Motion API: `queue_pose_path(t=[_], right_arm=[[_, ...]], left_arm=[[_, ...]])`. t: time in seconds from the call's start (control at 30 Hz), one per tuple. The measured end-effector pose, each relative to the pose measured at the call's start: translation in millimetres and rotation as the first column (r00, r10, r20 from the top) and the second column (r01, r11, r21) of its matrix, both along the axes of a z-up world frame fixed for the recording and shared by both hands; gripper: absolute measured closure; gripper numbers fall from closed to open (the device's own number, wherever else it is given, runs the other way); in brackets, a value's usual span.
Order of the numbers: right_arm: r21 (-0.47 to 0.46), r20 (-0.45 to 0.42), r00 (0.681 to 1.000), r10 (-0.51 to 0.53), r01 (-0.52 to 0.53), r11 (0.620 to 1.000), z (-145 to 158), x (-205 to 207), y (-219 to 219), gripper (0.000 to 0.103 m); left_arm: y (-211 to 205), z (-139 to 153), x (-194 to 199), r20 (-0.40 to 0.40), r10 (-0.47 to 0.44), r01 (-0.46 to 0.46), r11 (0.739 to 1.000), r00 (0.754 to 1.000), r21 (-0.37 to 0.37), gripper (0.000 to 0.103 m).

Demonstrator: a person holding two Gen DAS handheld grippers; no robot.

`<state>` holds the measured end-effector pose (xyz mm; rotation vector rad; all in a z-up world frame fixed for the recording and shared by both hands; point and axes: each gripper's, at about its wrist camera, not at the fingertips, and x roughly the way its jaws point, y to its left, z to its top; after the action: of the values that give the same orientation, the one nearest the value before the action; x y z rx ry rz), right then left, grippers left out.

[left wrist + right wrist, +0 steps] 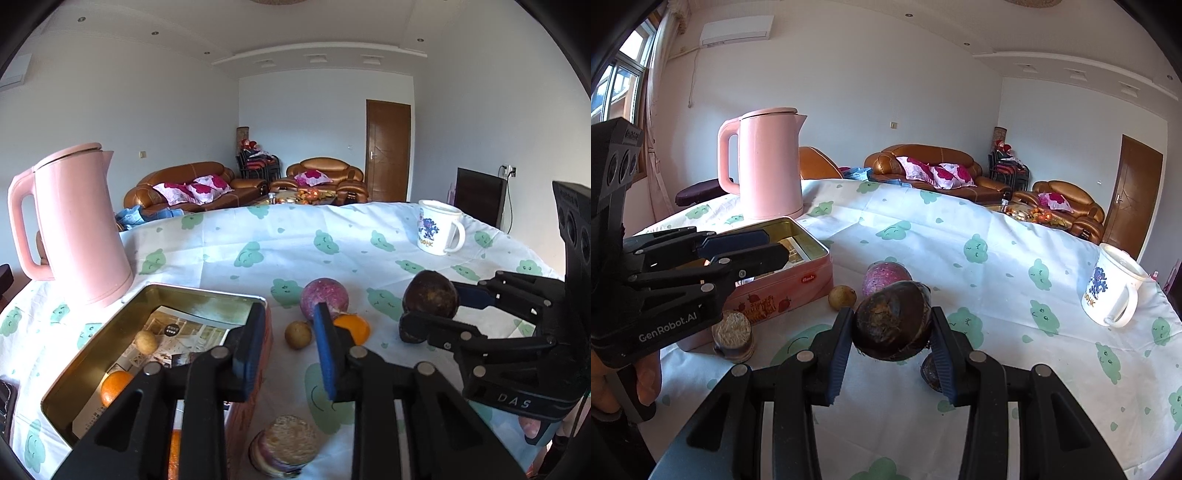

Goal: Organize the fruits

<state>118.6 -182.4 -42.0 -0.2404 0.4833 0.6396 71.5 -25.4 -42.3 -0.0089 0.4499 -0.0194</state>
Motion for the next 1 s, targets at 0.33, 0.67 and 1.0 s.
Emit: queue_pose_path(t=[0.33, 0.67, 1.0], right_arm=[[0.057, -0.014, 1.000, 0.004, -0.004, 0.998, 1.7, 2.3, -8.9, 0.060], [0.053, -0.008, 1.000, 0.002, -0.002, 0.999, 1.5, 1.5, -8.2, 0.060], [0.062, -0.010, 1.000, 0.003, -0.003, 0.998, 1.7, 2.0, -9.7, 0.060]], left_arm=[[7.4, -3.2, -33.9, -0.040, -0.022, 0.023, 0.999, 0.999, 0.024, 0.046], [-4.8, -20.8, -42.3, -0.141, -0.079, 0.091, 0.993, 0.987, 0.076, 0.061], [-8.1, -31.8, -37.3, -0.198, -0.044, 0.065, 0.992, 0.979, 0.103, 0.060]])
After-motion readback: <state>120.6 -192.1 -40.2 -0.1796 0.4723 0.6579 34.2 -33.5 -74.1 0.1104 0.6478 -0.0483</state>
